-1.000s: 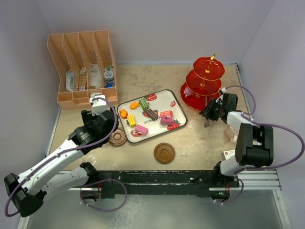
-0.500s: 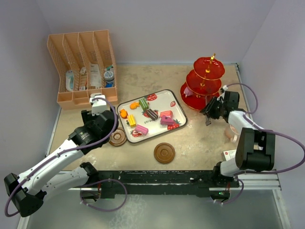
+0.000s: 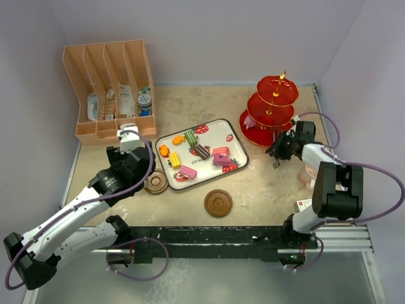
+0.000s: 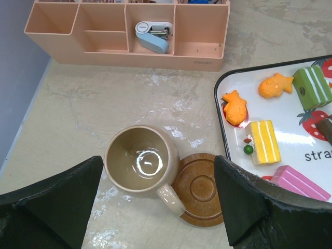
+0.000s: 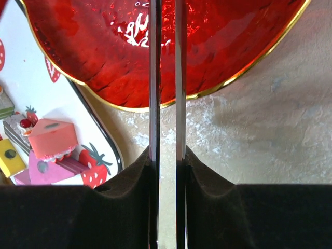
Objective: Serve the afternoon tea
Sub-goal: Place the desert on the desert table.
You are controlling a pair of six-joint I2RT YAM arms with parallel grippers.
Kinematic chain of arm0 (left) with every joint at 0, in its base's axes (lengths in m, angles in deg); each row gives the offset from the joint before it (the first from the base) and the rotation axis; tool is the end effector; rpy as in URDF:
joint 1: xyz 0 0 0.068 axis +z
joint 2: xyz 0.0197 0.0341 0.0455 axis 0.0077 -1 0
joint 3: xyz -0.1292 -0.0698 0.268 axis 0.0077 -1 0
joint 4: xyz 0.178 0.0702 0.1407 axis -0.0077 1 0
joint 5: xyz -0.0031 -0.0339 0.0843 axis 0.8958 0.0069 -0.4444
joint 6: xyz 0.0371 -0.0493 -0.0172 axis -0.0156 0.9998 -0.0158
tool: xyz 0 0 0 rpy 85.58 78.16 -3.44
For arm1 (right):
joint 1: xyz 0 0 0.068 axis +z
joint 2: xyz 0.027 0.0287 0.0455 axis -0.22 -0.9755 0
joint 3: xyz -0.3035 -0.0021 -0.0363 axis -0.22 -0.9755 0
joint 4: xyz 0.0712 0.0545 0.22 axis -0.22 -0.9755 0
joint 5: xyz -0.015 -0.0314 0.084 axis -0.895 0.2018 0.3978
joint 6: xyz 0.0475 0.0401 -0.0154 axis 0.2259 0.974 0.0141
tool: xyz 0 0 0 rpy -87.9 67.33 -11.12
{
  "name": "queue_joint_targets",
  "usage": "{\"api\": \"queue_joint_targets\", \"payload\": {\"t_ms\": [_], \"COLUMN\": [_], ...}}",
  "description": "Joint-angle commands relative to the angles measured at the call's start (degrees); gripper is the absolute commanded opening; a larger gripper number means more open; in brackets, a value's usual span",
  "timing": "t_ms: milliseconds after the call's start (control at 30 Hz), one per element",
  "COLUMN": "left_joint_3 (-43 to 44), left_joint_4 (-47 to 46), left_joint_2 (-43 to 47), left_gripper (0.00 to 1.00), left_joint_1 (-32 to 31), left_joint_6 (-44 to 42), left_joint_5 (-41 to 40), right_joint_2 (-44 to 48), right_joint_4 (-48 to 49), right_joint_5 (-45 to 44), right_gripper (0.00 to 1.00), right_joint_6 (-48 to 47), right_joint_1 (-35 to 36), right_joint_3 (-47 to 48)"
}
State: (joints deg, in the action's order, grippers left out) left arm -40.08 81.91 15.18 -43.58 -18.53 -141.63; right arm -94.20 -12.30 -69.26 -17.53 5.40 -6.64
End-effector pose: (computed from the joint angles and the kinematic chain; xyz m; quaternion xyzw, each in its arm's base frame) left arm 0.1158 -0.0543 0.3193 -0.1047 0.8347 0.0995 0.5314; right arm 0.2934 -0.0207 0.2255 0.2041 0.8944 0.2183 0.3328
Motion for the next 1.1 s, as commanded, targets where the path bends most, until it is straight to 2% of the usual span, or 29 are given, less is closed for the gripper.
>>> {"api": "queue_joint_targets", "payload": {"t_ms": [0,133,400,700,1067], "left_joint_3": [0.18,-0.61,0.38,0.4,0.36], "left_joint_4": [-3.22,-4.32,-2.75,-2.56,-2.65], "left_joint_2": [5.04,7.56,4.38,3.9,3.69], "left_gripper": [0.85,0.85,0.85,0.85,0.85], "left_joint_1": [0.12,0.13,0.15,0.18,0.1], "left_joint_6": [-1.66,-2.22,-1.58,-1.29,-1.46], "left_joint_5": [0.19,0.56,-0.44,-0.64,-0.23], "right_joint_2": [-3.08,-5.5,-6.12,2.5,13.02], "right_joint_4": [0.27,1.52,1.83,-2.59,-6.44], "right_joint_5": [1.77,3.17,4.01,-2.21,2.71], "right_gripper": [0.27,0.27,0.28,0.29,0.3], "right_joint_6": [-2.03,-1.95,-1.99,-0.58,-2.51], "right_joint_1": [-0.26,-0.26,-0.26,-0.29,-0.23], "right_joint_3": [4.57,7.54,8.71,3.7,-2.45]}}
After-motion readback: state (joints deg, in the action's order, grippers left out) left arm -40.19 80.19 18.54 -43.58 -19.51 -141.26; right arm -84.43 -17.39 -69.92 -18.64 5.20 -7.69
